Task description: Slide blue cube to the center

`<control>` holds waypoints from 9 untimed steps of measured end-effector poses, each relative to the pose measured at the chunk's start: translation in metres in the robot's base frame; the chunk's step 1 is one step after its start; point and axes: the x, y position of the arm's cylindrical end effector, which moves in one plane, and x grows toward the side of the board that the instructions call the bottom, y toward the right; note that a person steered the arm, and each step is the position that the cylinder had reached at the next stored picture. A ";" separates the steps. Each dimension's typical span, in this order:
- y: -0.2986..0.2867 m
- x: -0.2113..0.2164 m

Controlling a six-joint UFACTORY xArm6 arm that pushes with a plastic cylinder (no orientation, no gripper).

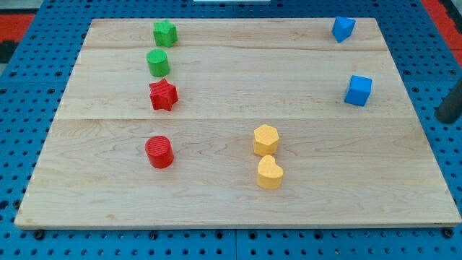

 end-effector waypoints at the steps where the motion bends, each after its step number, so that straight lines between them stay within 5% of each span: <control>1: 0.000 -0.020; 5: -0.058 -0.041; 9: -0.208 -0.041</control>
